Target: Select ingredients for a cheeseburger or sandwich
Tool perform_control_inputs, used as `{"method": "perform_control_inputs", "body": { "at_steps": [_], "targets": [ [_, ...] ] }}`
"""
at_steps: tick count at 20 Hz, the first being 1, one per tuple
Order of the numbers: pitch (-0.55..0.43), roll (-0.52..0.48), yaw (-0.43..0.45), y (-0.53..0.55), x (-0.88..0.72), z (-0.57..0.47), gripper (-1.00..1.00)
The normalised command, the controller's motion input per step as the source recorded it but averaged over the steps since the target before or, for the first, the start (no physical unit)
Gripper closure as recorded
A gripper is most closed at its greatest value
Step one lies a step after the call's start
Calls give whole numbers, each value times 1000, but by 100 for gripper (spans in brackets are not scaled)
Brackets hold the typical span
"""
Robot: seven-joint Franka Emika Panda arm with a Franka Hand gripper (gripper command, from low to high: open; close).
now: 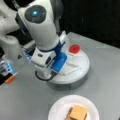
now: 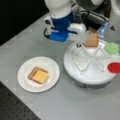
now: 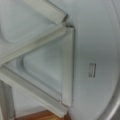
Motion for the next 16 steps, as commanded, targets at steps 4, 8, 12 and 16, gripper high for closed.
{"method": "perform_control_inputs", "body": {
  "at_steps": [4,8,12,16],
  "targets": [
    [-218,-373,9,332,-363,-134,-100],
    [-206,-312,25,316,-333,-99,-100],
    [-197,-254,28,211,-291,-94,-100],
    [-205,-205,39,110,-268,-107,-100]
  ]
}}
